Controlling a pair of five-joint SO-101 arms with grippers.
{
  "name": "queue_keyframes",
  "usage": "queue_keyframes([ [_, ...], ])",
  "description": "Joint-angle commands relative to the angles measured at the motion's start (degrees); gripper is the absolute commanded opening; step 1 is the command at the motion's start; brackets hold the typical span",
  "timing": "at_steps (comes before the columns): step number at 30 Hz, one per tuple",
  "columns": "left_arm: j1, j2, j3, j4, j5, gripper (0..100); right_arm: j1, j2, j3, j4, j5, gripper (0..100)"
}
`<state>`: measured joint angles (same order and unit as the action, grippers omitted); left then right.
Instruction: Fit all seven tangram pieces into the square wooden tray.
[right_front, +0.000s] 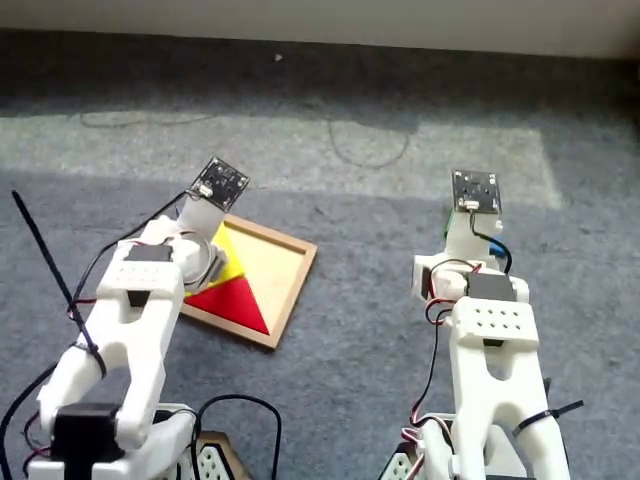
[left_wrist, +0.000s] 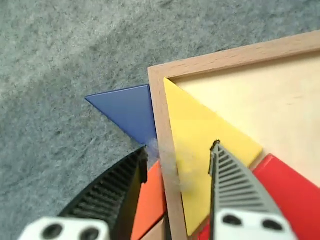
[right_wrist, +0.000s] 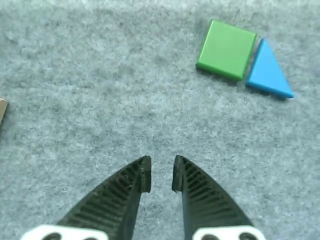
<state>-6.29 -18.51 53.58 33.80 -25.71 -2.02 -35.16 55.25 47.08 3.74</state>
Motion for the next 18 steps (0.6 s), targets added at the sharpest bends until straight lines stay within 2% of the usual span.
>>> queue_keyframes([
  [1,-0.8,-8.5,-0.3,5.5,-0.4,21,0.4,-1.5,-0.1,-1.5,0.1,8.0],
  [5,-1.4,-18.6,-0.1,9.2,-0.1,21,0.4,-1.5,-0.1,-1.5,0.1,8.0],
  [9,-4.0,-25.7,0.0,9.6,2.2,21,0.4,-1.5,-0.1,-1.5,0.1,8.0],
  [12,-6.3,-26.7,-0.6,9.6,7.1,21,0.4,-1.5,-0.1,-1.5,0.1,8.0],
  [18,-8.4,-26.6,-0.3,10.1,7.8,21,0.4,-1.5,-0.1,-1.5,0.1,8.0],
])
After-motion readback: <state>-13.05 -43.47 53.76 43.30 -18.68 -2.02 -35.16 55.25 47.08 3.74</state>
